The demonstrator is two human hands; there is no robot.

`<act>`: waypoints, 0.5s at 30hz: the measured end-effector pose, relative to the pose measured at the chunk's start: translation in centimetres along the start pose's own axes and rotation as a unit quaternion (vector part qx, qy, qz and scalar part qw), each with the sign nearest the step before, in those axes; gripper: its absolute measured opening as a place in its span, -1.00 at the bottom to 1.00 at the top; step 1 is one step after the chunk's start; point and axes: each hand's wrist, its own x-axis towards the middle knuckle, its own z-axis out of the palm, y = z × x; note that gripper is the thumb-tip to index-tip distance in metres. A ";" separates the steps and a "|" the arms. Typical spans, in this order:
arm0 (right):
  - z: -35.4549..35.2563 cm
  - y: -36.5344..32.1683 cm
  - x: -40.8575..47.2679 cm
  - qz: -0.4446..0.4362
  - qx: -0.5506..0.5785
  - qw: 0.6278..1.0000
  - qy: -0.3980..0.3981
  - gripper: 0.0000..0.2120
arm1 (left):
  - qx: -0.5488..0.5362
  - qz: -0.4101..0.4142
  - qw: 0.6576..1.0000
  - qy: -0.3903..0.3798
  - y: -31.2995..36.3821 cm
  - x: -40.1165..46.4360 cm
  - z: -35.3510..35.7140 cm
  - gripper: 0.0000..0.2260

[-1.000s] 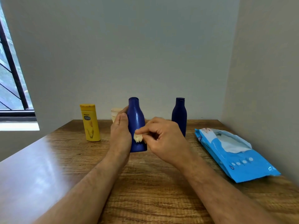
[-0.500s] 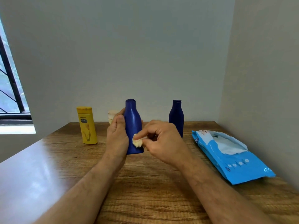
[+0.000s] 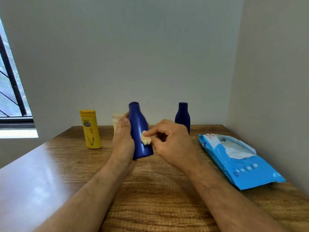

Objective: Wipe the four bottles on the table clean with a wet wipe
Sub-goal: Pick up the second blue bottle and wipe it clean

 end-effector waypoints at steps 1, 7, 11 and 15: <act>0.1 -0.2 -0.1 -0.008 -0.012 0.999 -0.032 -0.86 | -0.020 0.004 1.000 0.017 0.3 0.2 -0.2 -0.70; 0.0 -0.1 0.0 0.009 -0.003 0.998 -0.064 -0.84 | -0.115 -0.044 0.991 0.044 0.9 0.1 -0.6 -0.63; -0.2 -0.1 -0.1 0.007 0.001 0.998 -0.063 -0.85 | -0.108 -0.053 0.992 0.037 0.6 0.2 -0.6 -0.60; 0.2 -0.1 -0.3 -0.003 -0.024 0.994 -0.105 -0.88 | -0.116 -0.050 0.991 0.050 0.7 0.1 -0.7 -0.62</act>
